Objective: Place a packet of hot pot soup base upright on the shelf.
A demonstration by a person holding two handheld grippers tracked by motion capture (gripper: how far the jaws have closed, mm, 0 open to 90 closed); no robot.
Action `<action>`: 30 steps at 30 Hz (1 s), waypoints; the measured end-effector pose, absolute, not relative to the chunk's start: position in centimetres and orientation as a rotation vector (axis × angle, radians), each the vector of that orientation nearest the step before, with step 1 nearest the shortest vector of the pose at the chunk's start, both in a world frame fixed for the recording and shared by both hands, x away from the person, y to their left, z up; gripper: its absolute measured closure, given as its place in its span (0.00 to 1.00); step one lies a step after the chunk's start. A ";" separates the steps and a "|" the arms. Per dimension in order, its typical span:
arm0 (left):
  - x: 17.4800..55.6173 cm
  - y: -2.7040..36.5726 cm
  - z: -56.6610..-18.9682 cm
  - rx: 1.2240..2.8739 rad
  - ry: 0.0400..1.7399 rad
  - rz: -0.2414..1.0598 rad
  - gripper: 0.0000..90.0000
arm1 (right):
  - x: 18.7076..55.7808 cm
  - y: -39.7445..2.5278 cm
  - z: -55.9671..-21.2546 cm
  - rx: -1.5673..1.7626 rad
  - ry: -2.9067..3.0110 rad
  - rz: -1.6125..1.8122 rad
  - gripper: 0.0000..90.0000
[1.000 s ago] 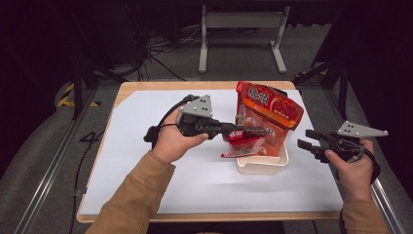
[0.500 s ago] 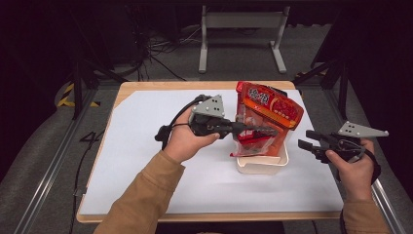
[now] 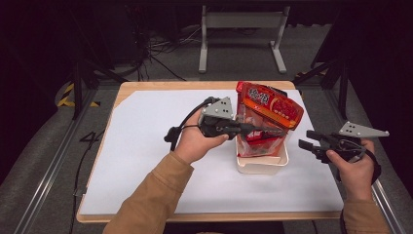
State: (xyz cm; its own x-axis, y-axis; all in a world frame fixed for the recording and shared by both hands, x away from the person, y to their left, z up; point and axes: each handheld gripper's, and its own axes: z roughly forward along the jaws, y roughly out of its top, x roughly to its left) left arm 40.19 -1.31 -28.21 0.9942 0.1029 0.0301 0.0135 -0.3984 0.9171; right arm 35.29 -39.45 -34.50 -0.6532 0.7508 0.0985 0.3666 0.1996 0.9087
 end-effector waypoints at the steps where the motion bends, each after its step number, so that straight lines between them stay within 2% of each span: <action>1: 40.2 -1.5 -28.4 1.977 0.077 0.098 1.00 | 35.3 -39.5 -34.5 1.047 2.114 1.442 0.49; 30: 40.8 -3.6 -31.7 2.013 0.061 0.055 1.00 | 35.3 -39.7 -34.8 1.071 2.109 1.452 0.48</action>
State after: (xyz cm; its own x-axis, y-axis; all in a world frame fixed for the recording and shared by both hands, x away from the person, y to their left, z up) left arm 40.83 -3.61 -31.68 0.9977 0.0675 0.0115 0.0185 -0.4277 0.9037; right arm 35.34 -39.68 -34.78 -0.6461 0.7540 0.1187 0.3799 0.1828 0.9068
